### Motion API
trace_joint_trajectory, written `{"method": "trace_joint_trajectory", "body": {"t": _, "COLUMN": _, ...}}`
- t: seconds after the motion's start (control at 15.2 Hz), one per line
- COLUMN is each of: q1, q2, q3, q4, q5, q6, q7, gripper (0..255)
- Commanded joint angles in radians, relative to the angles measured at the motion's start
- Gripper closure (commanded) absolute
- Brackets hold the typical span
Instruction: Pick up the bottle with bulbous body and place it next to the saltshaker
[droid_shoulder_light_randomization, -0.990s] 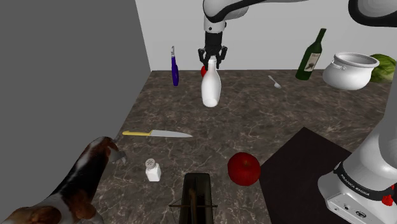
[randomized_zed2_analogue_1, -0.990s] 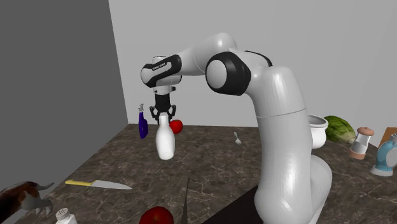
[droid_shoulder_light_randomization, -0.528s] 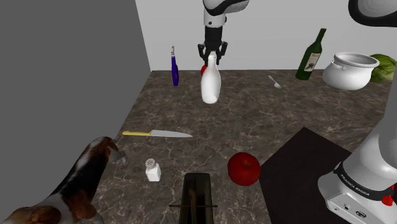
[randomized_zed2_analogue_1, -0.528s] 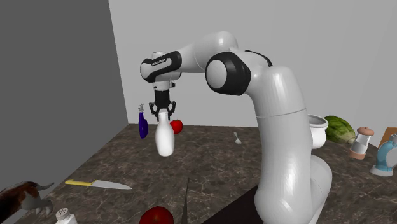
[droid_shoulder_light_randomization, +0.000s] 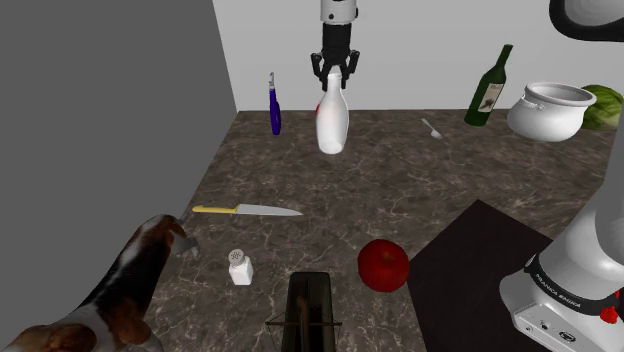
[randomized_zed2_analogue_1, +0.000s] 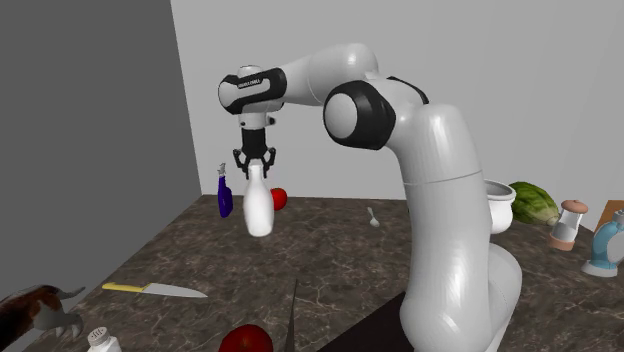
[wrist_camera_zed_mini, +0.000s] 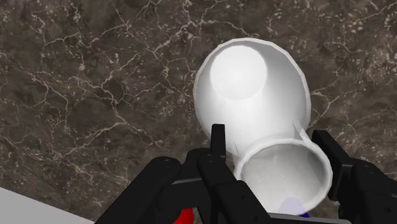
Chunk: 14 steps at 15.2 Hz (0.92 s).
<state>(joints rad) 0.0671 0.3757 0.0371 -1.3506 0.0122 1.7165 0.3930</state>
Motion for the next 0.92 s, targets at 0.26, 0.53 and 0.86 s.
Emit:
{"method": "trace_joint_trajectory", "body": {"t": 0.26, "q1": 0.000, "q2": 0.014, "q3": 0.000, "q4": 0.102, "q5": -0.001, "q6": -0.089, "q7": 0.001, "gripper": 255}}
{"method": "trace_joint_trajectory", "body": {"t": 0.53, "q1": 0.001, "q2": 0.030, "q3": 0.000, "q4": 0.182, "q5": -0.001, "q6": -0.152, "q7": 0.002, "gripper": 255}}
{"method": "trace_joint_trajectory", "body": {"t": 0.86, "q1": 0.002, "q2": 0.064, "q3": 0.000, "q4": 0.304, "q5": -0.002, "q6": -0.239, "q7": 0.004, "gripper": 255}}
